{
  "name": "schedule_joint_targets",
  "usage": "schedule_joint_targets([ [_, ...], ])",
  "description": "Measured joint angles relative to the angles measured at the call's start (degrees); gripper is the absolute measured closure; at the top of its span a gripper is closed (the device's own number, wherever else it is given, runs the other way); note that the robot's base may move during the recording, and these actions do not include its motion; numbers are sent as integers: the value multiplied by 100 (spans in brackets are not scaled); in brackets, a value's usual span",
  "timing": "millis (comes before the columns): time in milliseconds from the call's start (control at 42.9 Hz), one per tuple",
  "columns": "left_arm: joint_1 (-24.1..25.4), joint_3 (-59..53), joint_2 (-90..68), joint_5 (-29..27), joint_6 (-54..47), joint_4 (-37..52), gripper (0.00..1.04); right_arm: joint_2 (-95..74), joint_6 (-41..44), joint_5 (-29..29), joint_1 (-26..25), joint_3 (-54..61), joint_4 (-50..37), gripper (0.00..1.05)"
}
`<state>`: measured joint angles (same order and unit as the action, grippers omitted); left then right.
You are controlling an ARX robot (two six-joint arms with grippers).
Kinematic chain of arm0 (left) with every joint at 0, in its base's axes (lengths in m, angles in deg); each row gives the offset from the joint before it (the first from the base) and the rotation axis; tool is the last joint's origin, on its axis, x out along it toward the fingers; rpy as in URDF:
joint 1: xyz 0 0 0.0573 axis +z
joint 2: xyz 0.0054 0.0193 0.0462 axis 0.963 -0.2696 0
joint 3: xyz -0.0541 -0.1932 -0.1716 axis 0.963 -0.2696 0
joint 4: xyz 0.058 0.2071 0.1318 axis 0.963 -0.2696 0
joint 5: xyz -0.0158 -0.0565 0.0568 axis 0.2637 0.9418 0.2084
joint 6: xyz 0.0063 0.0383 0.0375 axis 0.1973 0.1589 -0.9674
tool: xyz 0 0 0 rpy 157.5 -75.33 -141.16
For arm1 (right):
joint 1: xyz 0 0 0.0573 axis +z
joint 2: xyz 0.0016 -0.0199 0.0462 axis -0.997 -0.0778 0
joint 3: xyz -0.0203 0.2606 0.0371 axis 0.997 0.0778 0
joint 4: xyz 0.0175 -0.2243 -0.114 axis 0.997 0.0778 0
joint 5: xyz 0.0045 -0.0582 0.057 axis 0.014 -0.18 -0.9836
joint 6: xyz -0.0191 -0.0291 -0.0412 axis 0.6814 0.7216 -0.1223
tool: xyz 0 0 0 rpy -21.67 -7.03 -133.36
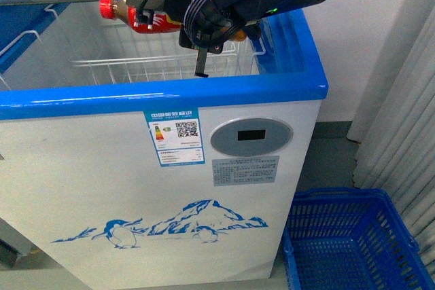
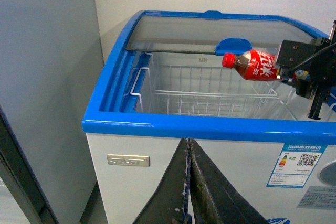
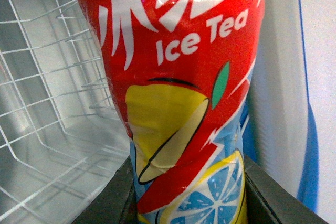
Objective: Put drink in fridge
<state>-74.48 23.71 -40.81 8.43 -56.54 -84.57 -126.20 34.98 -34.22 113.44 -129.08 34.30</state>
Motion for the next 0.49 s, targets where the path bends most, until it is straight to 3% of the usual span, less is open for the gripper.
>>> schedule_joint_targets([
  [70, 0, 0, 0, 2, -2, 0, 102, -138, 13, 142, 0, -70, -87, 68],
  [93, 0, 0, 0, 2, -7, 0, 102, -1115, -695, 623, 83, -710, 286, 68],
  [117, 0, 0, 0, 2, -9, 0, 102, -1093, -726, 553, 83, -710, 393, 67],
  [257, 0, 0, 0, 2, -9, 0, 102, -949, -968, 345, 83, -573, 581, 35],
  [326, 0, 0, 0, 2, -9, 0, 102, -837, -1034, 240, 83, -494, 671, 27],
  [420, 0, 0, 0, 2, -9, 0, 102, -385, -1276, -109, 87, -315, 872, 7],
  [490, 0, 0, 0, 0, -11, 0, 102, 35, -1506, -621, 76, -133, 1029, 7],
])
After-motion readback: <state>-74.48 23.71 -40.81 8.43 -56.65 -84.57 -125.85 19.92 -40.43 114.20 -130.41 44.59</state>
